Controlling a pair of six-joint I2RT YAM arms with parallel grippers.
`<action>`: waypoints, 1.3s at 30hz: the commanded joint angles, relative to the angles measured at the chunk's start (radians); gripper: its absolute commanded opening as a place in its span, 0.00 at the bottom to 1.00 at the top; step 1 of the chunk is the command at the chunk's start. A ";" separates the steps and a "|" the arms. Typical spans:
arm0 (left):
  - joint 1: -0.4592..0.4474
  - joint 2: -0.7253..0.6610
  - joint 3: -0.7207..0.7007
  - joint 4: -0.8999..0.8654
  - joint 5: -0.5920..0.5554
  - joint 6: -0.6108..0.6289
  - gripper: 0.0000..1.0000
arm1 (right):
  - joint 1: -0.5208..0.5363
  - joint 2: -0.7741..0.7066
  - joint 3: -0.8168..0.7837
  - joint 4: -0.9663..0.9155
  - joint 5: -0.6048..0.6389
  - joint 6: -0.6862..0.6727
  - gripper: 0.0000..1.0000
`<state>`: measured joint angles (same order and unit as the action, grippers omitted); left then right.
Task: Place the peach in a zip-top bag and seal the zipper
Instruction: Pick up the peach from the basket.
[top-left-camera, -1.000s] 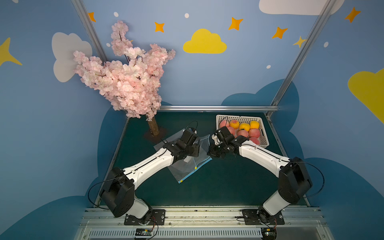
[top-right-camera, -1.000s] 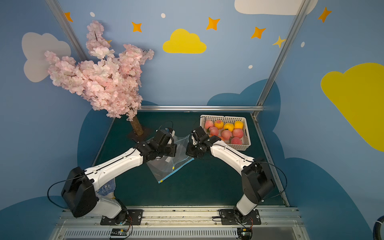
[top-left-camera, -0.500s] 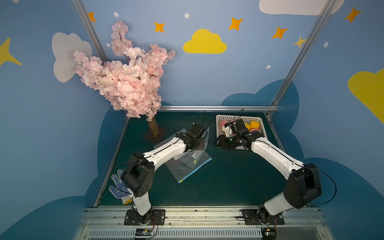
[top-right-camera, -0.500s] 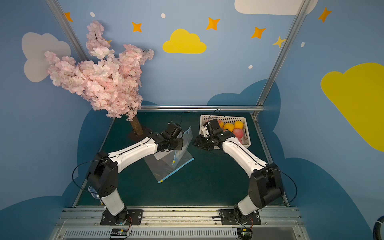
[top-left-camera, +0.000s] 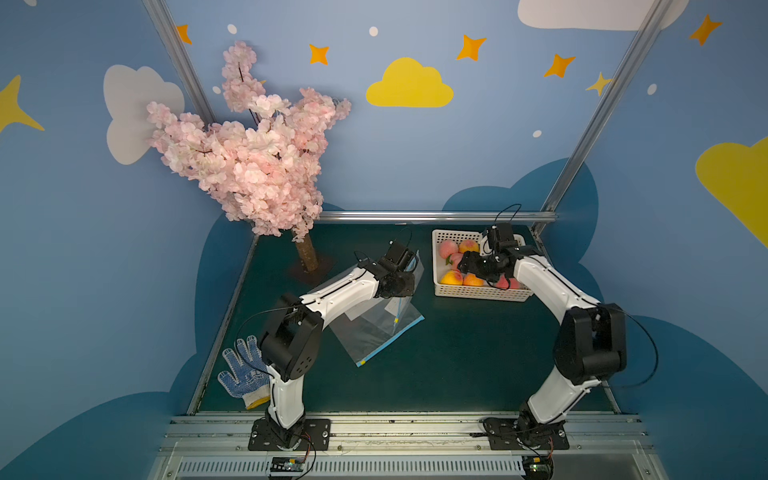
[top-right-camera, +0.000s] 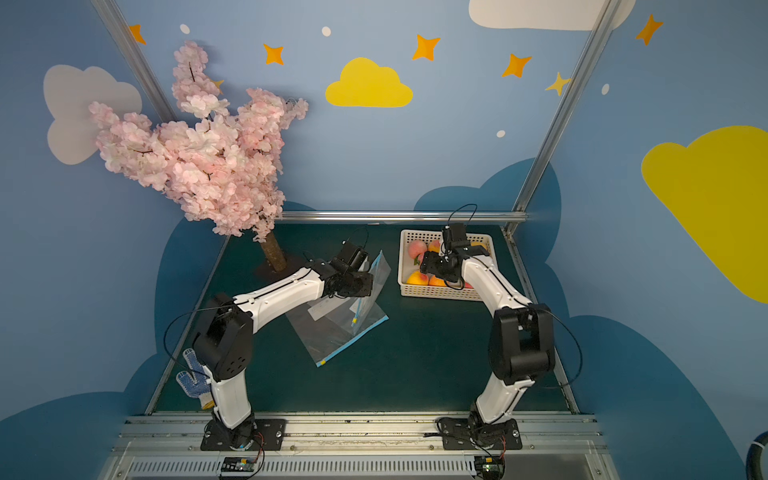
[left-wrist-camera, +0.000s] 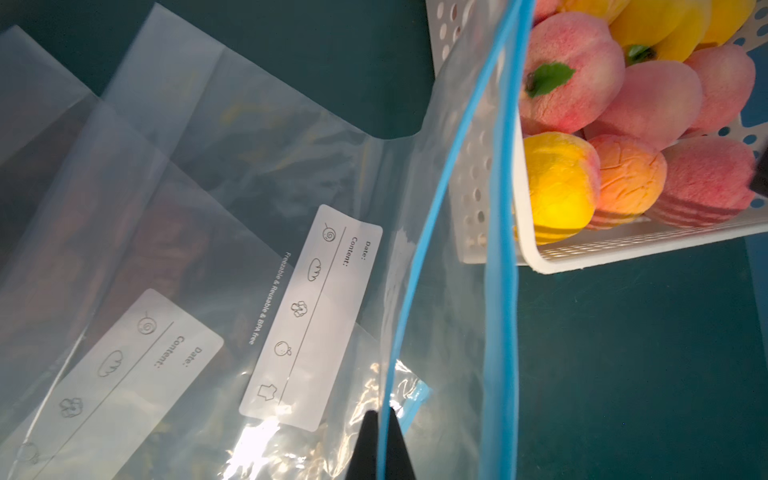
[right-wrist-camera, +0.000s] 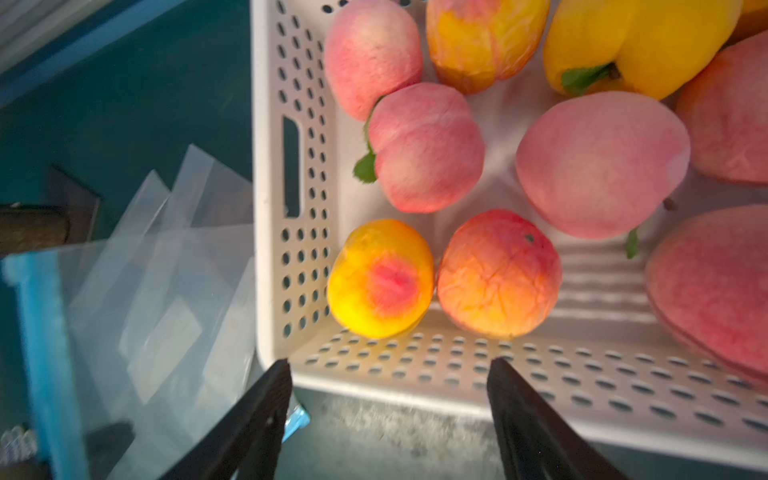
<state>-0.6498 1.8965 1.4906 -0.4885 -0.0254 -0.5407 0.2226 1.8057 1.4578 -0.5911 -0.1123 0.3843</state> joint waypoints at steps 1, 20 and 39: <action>0.005 0.032 0.023 0.023 0.055 -0.024 0.03 | -0.021 0.136 0.172 -0.080 0.020 -0.063 0.81; 0.003 0.081 0.051 0.034 0.127 -0.038 0.03 | -0.016 0.567 0.689 -0.368 -0.003 -0.170 0.65; -0.001 0.071 0.049 0.037 0.131 -0.027 0.03 | -0.016 0.498 0.595 -0.390 -0.014 -0.196 0.83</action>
<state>-0.6491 1.9617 1.5112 -0.4549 0.0944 -0.5831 0.2012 2.2845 2.0327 -0.9501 -0.1242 0.2001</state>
